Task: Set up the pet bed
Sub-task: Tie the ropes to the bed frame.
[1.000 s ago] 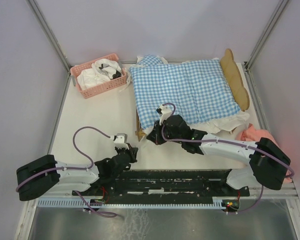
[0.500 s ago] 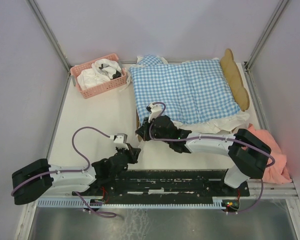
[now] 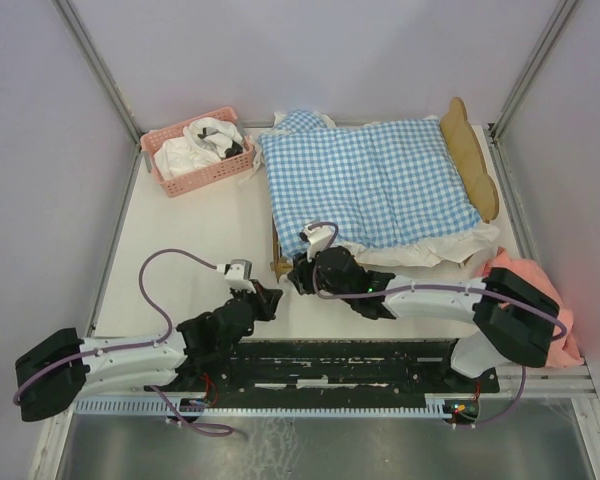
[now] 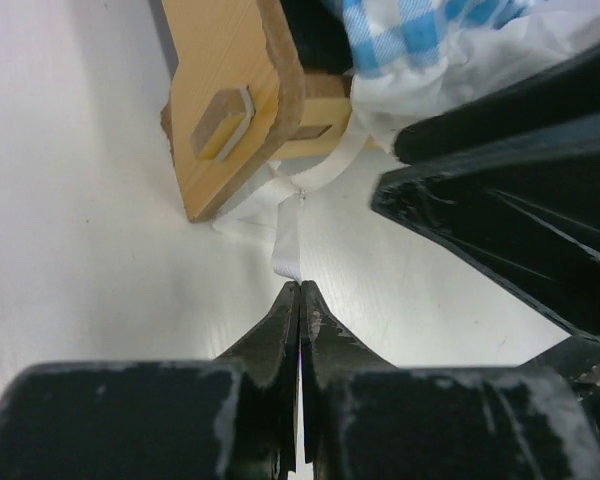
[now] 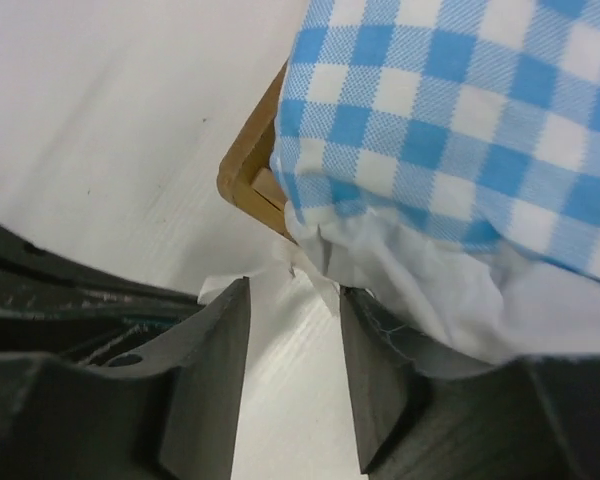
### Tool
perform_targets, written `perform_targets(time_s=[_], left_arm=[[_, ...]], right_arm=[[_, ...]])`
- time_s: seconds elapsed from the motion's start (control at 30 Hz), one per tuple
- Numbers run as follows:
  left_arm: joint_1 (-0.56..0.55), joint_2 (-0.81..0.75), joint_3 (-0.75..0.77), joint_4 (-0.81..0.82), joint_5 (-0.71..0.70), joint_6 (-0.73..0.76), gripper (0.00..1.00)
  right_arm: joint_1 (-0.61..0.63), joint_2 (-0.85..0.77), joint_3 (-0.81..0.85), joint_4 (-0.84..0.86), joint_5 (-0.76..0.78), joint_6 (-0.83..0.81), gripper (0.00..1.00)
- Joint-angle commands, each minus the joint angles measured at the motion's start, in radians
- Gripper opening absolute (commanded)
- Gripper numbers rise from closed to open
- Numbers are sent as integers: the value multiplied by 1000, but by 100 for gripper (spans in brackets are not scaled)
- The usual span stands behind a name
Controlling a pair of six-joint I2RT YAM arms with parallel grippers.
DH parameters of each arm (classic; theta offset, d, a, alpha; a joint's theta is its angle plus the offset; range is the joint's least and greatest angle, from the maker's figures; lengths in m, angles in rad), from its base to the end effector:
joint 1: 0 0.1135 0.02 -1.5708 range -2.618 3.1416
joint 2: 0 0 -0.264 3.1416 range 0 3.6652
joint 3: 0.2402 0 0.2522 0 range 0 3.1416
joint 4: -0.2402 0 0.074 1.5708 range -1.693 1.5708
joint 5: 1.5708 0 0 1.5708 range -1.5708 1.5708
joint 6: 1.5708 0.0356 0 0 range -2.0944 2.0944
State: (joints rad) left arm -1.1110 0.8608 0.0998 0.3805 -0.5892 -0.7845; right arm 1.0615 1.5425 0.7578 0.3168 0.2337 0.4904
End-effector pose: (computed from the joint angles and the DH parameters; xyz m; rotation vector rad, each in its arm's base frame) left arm 0.0900 -0.1372 0.1497 -0.0767 1.9478 -0.7118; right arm 0.1658 0.2799 0.1978 -0.4461 2.0579 0.7288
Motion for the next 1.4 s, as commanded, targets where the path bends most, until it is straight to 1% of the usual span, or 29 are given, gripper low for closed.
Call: perform_targets(time_s=[0.0,0.1,0.17,0.27,0.3,0.33,0.47,0.5,0.57,0.63,0.7,0.73,0.8,0.9,1.03,1.17,1.27,1.37], left_arm=[[36,-34,65,-33,45,16,3],[66,-51,84,-58,84,20,3],[90,-64,92,-66,117,21,3],[125,-75,100,-73,164,15,3],[139,-79,104,-76,183,14,3],[151,-80,108,-81,197,12,3],[195,-92,135,-109,259,7,3],[203,-96,143,-116,272,5,3],[214,-105,158,-124,284,5,3],[222,-113,165,-132,292,5,3],[230,-119,170,-140,296,0,3],[235,-121,169,-140,302,-4,3],[245,-126,168,-140,312,-12,3],[257,-132,166,-146,316,-23,3],[273,-134,163,-158,319,-35,3],[289,-147,148,-169,310,-46,3],[297,-162,136,-175,305,-56,3],[301,-170,133,-188,301,-54,3]], right_arm=[[0,-186,-48,-21,54,-214,52],[0,-292,-85,-59,24,-363,54],[1,-338,-86,-100,-49,-491,54],[4,-382,-74,-226,-220,-748,54],[8,-393,-70,-270,-261,-867,54],[16,-402,-70,-300,-283,-948,55],[52,-395,-90,-377,-302,-1276,57],[63,-379,-94,-386,-289,-1337,58],[71,-326,-93,-364,-263,-1378,58],[80,-279,-91,-310,-268,-1325,56],[87,-236,-111,-181,-261,-1191,51],[87,-216,-130,-97,-245,-1097,51],[89,-166,-164,90,-177,-926,52],[89,-70,-192,243,-142,-797,53],[88,62,-148,315,-38,-691,53],[88,148,-125,387,57,-585,54],[88,200,-105,396,106,-547,55],[88,239,-95,407,113,-531,55]])
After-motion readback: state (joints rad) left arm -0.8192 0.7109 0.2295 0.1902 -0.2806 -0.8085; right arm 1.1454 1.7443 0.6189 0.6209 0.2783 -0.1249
